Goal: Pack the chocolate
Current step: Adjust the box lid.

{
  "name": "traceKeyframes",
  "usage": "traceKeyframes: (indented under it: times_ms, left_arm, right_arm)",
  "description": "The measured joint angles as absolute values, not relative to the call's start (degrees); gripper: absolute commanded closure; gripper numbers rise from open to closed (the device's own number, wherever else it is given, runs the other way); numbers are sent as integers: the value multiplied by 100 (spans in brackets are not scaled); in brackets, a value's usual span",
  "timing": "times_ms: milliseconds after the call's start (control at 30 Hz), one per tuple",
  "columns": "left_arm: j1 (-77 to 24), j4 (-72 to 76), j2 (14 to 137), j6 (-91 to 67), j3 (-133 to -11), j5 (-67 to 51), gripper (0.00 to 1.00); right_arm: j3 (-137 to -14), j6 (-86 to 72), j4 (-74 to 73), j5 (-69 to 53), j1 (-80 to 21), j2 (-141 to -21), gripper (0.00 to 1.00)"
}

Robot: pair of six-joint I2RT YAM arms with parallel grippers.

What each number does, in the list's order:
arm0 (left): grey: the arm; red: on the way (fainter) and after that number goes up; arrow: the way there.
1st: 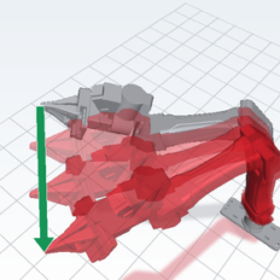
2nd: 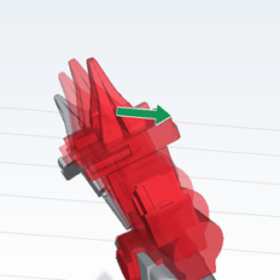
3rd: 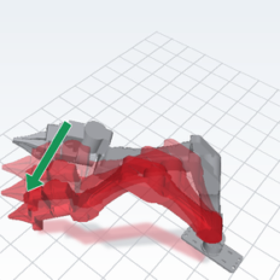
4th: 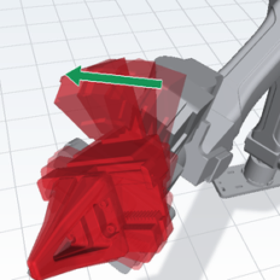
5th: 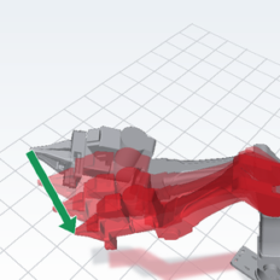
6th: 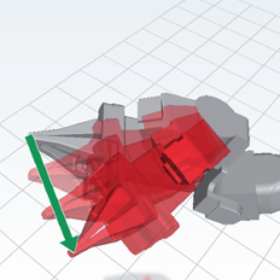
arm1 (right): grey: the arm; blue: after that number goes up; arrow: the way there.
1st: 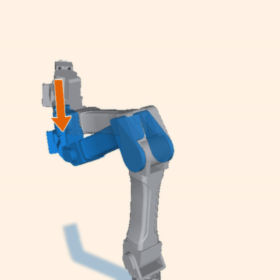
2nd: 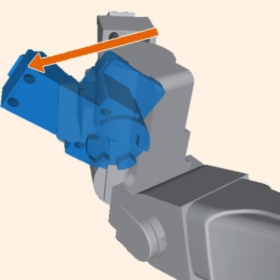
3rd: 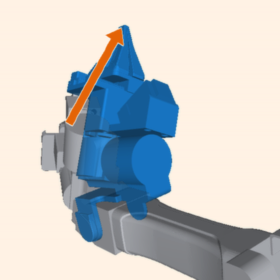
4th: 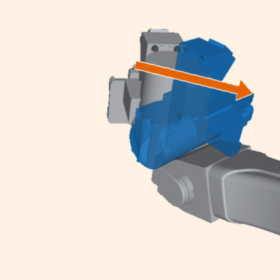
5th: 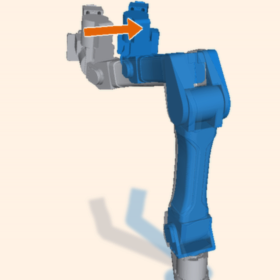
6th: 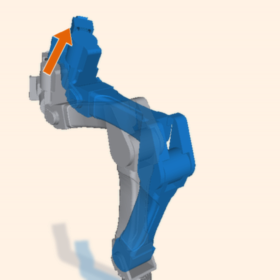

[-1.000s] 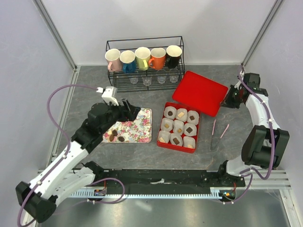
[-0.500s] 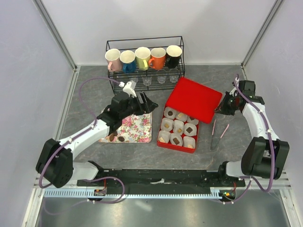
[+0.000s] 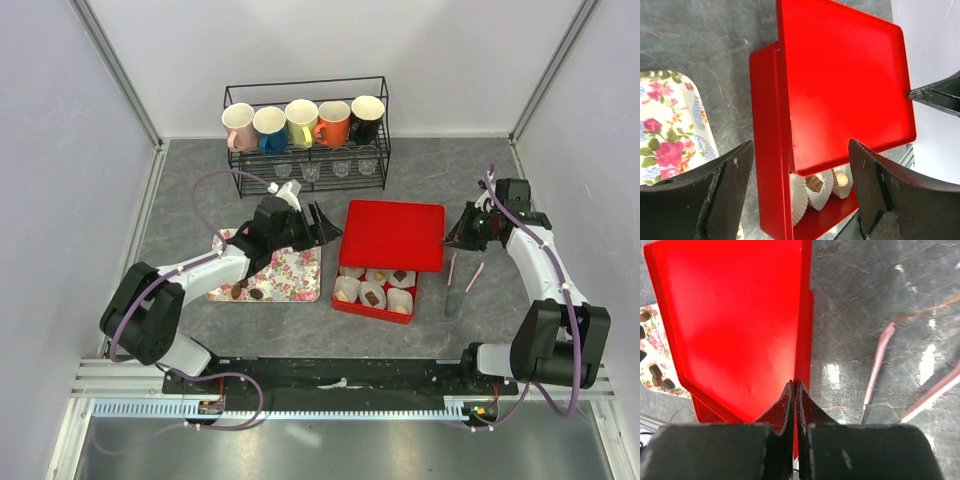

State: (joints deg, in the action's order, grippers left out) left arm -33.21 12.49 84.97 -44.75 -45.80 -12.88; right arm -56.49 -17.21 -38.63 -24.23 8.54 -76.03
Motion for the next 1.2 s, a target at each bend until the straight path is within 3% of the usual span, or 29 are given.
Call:
traceKeyframes:
  times_ms: [433, 667, 1067, 1200]
  left_arm:
    - [-3422, 1387, 9260, -4729, -4580, -1516, 19]
    - [-3426, 1479, 9415, -4884, -4508, -1678, 26]
    - [-3411, 1828, 9354, -5271, -4222, -1918, 55]
    - [-3402, 1848, 9115, -5345, -4075, -1916, 57]
  right_arm:
    - [-5286, -1765, -3568, -2585, 523, -7590, 100]
    - [-5284, -1826, -3345, -2630, 325, -7592, 100]
    - [-5277, -1844, -3192, -2611, 165, -7710, 100]
    - [-5256, -1839, -3170, -2600, 158, -7710, 100]
